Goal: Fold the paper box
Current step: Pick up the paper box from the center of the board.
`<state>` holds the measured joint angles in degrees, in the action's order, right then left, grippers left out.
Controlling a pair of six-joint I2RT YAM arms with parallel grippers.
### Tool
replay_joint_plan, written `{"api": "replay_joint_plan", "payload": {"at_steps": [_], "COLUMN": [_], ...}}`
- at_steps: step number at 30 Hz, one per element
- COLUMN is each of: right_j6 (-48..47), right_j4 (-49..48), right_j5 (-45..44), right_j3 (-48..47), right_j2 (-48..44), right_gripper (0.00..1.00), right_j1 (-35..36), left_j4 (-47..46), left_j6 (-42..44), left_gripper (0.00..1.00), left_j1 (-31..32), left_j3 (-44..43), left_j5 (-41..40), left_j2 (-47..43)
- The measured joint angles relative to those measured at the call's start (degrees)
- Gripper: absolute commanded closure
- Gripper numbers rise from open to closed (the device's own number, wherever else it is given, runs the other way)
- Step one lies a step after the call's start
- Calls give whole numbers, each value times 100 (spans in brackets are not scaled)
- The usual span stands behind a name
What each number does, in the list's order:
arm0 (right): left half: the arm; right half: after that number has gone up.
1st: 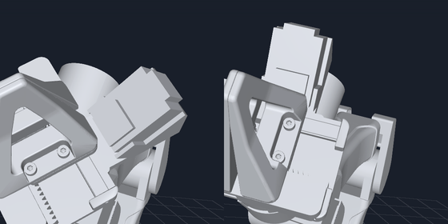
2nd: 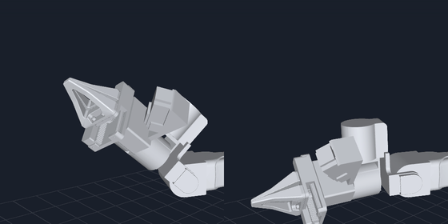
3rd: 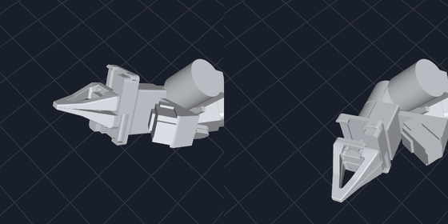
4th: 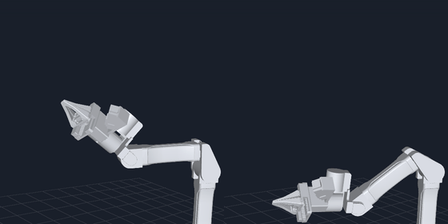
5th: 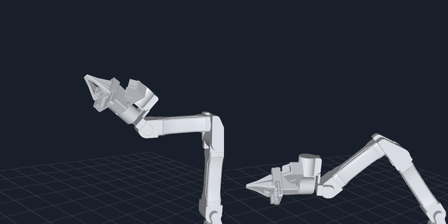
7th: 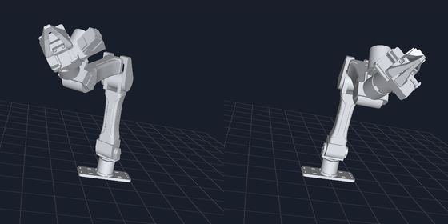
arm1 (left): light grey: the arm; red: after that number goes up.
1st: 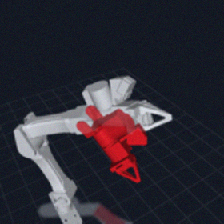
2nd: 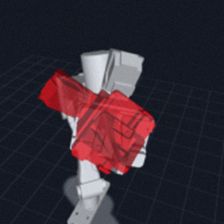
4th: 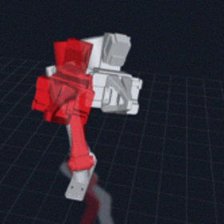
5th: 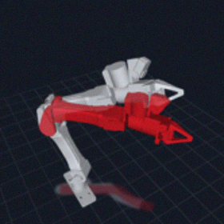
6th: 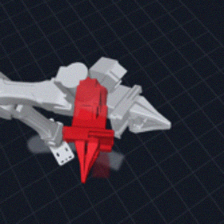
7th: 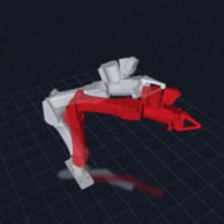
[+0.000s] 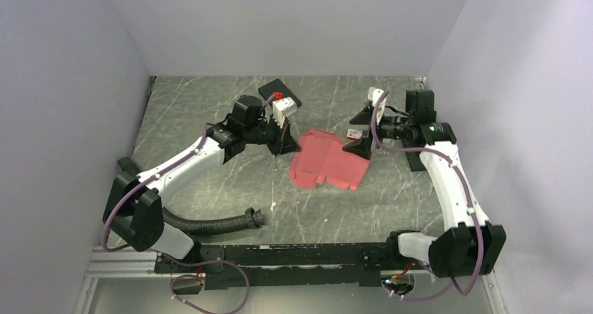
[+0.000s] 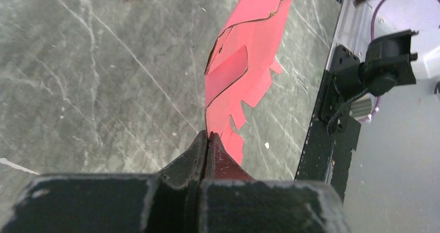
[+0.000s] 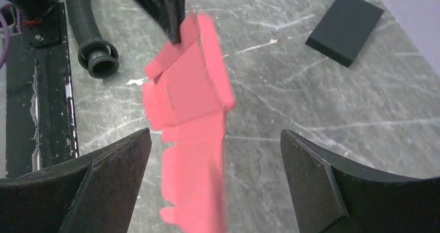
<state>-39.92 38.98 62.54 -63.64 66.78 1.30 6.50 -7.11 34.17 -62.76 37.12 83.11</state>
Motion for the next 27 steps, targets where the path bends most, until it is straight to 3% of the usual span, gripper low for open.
{"api": "replay_joint_plan", "payload": {"at_steps": [5, 11, 16, 27], "right_j6": [-153, -208, -203, -249], "right_j4": [216, 278, 142, -210], "right_j5": [-136, -568, -782, -1305], "right_j3": [-824, -848, -669, -192], "right_j2": [868, 1274, 1237, 1091], "right_gripper": [5, 18, 33, 77], "right_j1": [466, 1198, 1322, 1698], "left_j4": [691, 1110, 1180, 1180], "left_j6": [243, 367, 365, 278], "left_gripper": [100, 100, 100, 100], "left_j1": [162, 284, 306, 306], "left_j3": [-352, -509, -511, -514], "left_j5": [105, 162, 166, 164], "left_j2": [238, 389, 470, 750]}}
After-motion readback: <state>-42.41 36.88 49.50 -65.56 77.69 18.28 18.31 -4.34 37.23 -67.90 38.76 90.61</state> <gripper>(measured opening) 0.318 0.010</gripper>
